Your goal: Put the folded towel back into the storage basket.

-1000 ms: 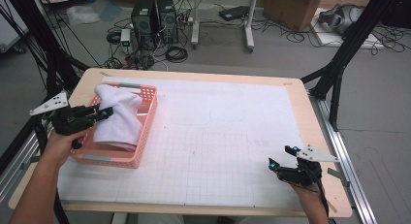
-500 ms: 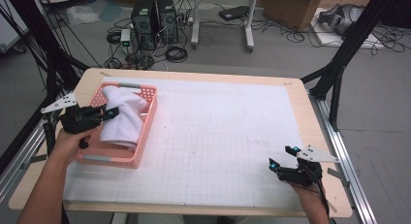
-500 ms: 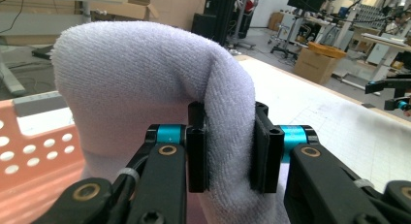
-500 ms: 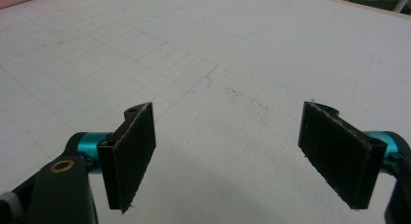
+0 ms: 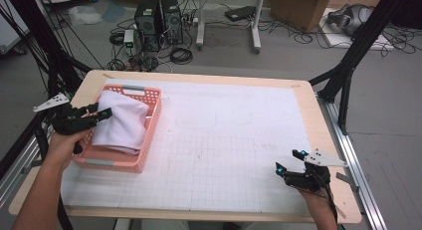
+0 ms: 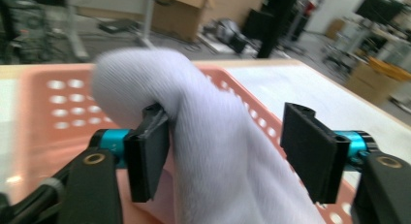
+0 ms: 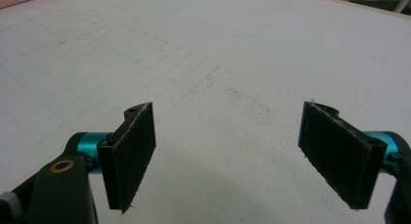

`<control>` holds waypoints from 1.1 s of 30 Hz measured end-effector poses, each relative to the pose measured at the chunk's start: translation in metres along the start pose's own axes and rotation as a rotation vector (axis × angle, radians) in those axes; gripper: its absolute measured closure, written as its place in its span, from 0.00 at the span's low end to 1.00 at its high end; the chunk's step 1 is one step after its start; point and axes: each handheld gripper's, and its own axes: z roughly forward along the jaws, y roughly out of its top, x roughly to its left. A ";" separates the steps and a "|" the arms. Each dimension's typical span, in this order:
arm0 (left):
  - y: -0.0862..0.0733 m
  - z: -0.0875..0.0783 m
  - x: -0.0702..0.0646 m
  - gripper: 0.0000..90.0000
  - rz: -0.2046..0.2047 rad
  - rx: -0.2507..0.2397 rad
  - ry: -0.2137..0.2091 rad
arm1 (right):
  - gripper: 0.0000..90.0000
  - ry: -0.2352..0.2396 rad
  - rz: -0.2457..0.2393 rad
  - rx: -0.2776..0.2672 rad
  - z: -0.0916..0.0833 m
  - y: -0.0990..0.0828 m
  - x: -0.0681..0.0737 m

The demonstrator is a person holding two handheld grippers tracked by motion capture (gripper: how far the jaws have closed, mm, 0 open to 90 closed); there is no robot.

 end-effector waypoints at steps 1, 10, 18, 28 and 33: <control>0.001 -0.002 0.000 0.36 -0.015 -0.016 0.013 | 0.22 0.000 -0.001 0.001 0.000 0.000 0.000; 0.012 -0.010 -0.007 0.35 0.005 -0.079 0.042 | 0.22 -0.003 -0.001 -0.004 -0.001 0.001 0.000; 0.002 0.010 -0.015 0.38 0.044 0.057 0.059 | 0.22 -0.003 -0.003 -0.005 -0.002 0.001 0.000; -0.013 0.040 -0.015 0.39 0.076 0.289 0.160 | 0.22 -0.002 -0.003 -0.004 -0.001 0.001 0.000; -0.018 0.048 -0.013 0.38 0.051 0.378 0.170 | 0.22 0.000 -0.007 -0.006 -0.001 0.001 0.000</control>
